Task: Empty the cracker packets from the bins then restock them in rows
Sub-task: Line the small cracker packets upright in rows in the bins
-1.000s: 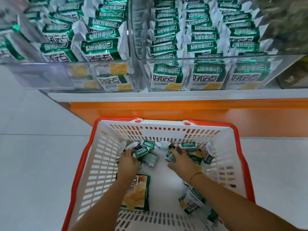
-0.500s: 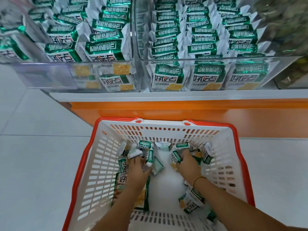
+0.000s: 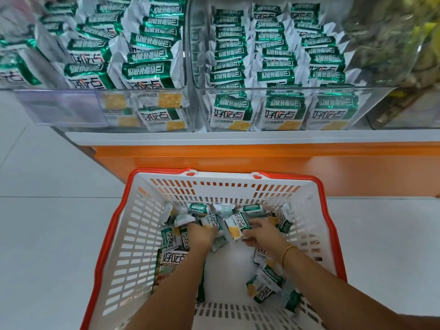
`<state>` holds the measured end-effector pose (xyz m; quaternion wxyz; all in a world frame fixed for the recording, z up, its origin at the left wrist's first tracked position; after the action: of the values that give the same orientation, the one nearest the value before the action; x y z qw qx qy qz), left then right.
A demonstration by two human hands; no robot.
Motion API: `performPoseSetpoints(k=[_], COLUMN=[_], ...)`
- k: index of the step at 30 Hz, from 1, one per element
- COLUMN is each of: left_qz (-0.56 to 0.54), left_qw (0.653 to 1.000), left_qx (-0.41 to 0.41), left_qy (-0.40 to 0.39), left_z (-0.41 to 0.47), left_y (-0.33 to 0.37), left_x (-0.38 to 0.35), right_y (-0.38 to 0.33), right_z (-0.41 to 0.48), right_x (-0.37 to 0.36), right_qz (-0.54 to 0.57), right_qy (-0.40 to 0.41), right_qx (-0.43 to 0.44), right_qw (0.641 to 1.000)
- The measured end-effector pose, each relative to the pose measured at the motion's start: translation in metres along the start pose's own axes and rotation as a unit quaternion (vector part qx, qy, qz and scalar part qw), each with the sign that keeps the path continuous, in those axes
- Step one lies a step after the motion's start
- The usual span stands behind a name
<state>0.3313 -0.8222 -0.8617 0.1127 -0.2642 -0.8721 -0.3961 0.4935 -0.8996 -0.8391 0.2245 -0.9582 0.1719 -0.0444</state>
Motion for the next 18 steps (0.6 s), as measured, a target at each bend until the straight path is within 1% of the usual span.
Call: performPoseSetpoints(k=[3, 6, 9, 13, 15, 18], left_qz=[-0.042, -0.116, -0.205, -0.265, -0.292, -0.336], left_qw=[0.998, 0.991, 0.971, 0.951, 0.943, 0.926], left_qx=[0.018, 0.039, 0.049, 0.003, -0.038, -0.101], left_qy=[-0.035, -0.063, -0.116, -0.161, -0.152, -0.139], left_z=[-0.005, -0.009, -0.027, -0.057, -0.073, -0.099], left_y=[0.002, 0.001, 0.009, 0.032, 0.046, 0.066], left_x=[0.005, 0.008, 0.013, 0.026, 0.035, 0.047], right_y=[-0.011, -0.021, -0.034, -0.057, -0.07, -0.089], right_z=[-0.006, -0.014, -0.028, -0.059, -0.075, -0.1], right_x=[-0.001, -0.004, -0.005, -0.004, -0.005, -0.01], right_qz=[-0.013, -0.011, -0.023, -0.065, -0.104, -0.132], right_qy=[-0.031, -0.072, -0.102, -0.137, -0.143, -0.15], right_qx=[0.019, 0.039, 0.058, 0.084, 0.11, 0.152], right_qw=[0.999, 0.997, 0.993, 0.985, 0.978, 0.968])
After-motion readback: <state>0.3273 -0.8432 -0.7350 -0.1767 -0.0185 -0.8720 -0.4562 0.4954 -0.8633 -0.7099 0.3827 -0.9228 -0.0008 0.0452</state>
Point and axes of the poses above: each hand's wrist, its own z-axis towards the middle knuckle, its own x-axis out of the back of the hand, y = z × x, the point moved 2 cm from there along z, towards the middle knuckle, and after that the axes turned 11 degrees about -x, right-handed, at the moved point
